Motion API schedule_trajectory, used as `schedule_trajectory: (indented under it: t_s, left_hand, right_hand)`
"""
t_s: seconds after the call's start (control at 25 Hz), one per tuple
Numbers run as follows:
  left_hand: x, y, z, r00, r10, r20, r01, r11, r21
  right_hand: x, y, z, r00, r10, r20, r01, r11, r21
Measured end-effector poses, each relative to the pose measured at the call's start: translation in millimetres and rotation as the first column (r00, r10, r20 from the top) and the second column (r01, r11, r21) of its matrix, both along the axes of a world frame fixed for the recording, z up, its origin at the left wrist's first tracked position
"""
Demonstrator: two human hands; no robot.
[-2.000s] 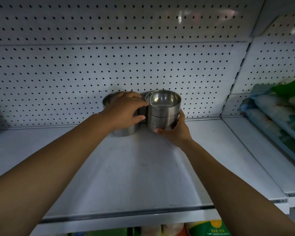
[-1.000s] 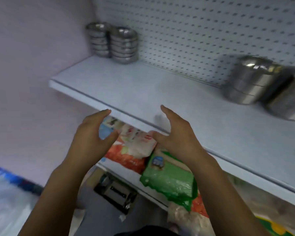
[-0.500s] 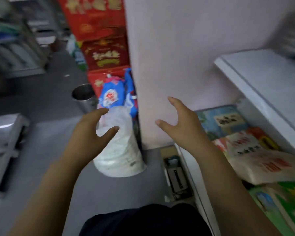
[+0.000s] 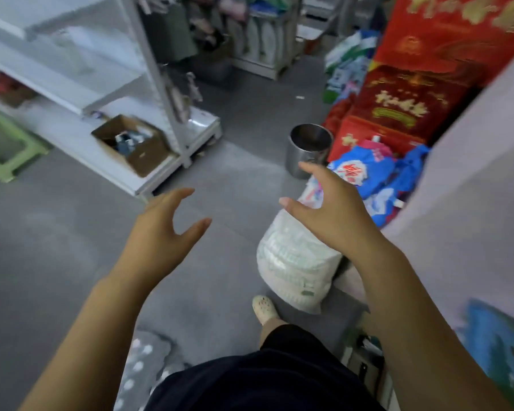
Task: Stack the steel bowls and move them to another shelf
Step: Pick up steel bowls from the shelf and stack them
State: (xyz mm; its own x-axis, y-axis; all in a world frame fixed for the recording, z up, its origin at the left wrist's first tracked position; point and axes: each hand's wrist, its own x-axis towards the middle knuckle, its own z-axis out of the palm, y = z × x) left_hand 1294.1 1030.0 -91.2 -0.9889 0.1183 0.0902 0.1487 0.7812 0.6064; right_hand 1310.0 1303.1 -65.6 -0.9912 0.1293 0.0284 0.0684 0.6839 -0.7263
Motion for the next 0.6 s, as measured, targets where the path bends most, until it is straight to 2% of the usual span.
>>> schedule_trajectory:
  t_s: [0.2,0.28,0.6]
  left_hand:
    - [-19,-40,-3,0.977,0.212,0.000,-0.212,0.977,-0.037]
    - [-33,-43,-9,0.969,0.248,0.017,-0.248,0.968,-0.030]
    - [-153,-55,-23,0.951,0.301,0.078,-0.298,0.954,-0.042]
  right_hand:
    - [-73,-44,-11,0.973,0.229,0.030,-0.229,0.973,-0.028]
    - [-101,-52,-19,0.958,0.284,0.033,-0.284,0.959,-0.028]
    - [-242,-59,-34,0.936,0.345,0.065,-0.346,0.938,0.000]
